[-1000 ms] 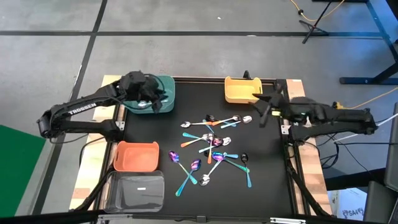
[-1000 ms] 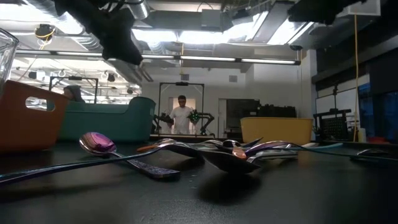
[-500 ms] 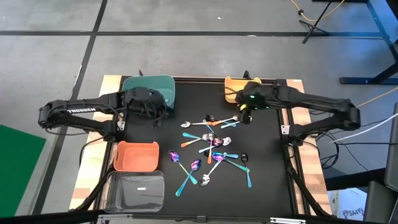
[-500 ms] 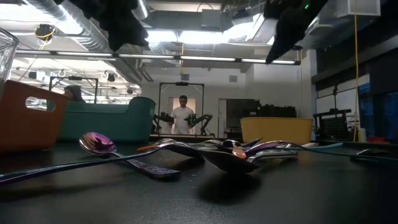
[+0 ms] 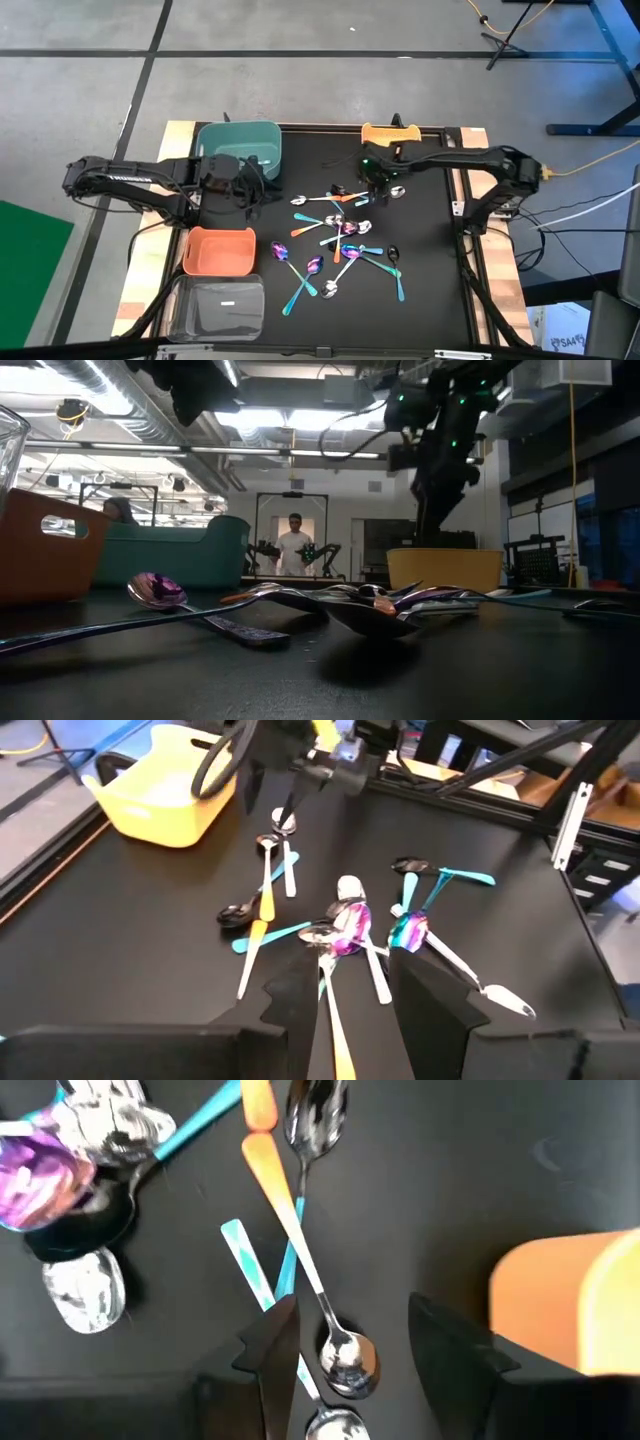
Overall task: Sort silverware by color (type)
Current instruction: Put the orange spoon into the yellow bin
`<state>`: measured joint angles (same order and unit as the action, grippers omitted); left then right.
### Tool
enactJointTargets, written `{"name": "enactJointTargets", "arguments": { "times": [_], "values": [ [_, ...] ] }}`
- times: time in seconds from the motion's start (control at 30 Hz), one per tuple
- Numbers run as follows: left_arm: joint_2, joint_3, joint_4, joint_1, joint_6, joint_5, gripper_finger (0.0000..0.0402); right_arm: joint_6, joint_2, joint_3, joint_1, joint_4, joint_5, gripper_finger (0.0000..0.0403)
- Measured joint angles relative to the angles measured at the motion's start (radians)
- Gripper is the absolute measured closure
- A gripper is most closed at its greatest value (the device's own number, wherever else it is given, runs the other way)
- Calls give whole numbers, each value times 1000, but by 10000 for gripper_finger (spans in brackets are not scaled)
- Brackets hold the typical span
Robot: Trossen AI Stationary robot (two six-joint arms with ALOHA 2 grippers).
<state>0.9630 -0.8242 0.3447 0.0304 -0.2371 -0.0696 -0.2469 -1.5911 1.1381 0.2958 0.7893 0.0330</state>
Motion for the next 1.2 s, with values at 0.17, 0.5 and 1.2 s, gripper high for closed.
{"name": "enactJointTargets", "arguments": {
  "times": [0.17,0.5,1.2],
  "values": [
    [0,0,-3,-20,0,0,283,-6,-65,0,0,-20,1,228],
    [0,0,-2,-28,0,-1,283,-33,-151,0,1,-60,1,228],
    [0,0,-1,-27,0,-1,283,-77,-259,0,1,-59,41,245]
  ]
}}
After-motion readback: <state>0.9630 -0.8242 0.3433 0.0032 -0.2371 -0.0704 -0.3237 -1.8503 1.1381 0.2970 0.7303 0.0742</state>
